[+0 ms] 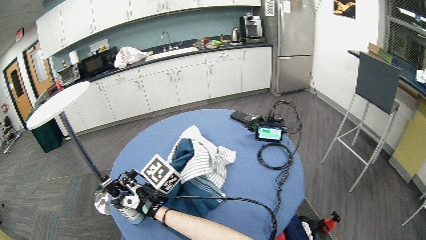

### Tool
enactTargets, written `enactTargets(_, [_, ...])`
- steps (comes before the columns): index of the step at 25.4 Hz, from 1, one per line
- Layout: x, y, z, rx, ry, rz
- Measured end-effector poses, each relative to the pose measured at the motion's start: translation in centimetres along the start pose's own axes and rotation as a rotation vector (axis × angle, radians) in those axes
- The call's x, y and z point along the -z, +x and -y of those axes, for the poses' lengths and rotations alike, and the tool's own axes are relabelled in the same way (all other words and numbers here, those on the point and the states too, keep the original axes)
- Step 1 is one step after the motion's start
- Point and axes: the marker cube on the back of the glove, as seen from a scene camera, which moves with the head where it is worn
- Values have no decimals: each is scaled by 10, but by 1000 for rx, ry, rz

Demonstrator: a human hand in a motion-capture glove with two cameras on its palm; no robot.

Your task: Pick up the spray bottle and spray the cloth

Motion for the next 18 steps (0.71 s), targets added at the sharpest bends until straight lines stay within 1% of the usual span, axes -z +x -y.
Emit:
enactTargets(3, [21,-4,-21,28,1,-8])
enactTargets(6, [42,-13,-53,88,-13,-60])
enactTargets(8, [53,-18,-80,124,-31,-155])
enactTargets(13, [79,-24,-135,168,-62,-496])
enactTargets(15, [92,-23,-151,188,-48,-595])
enactTargets(18, [108,-18,-179,204,6,-675])
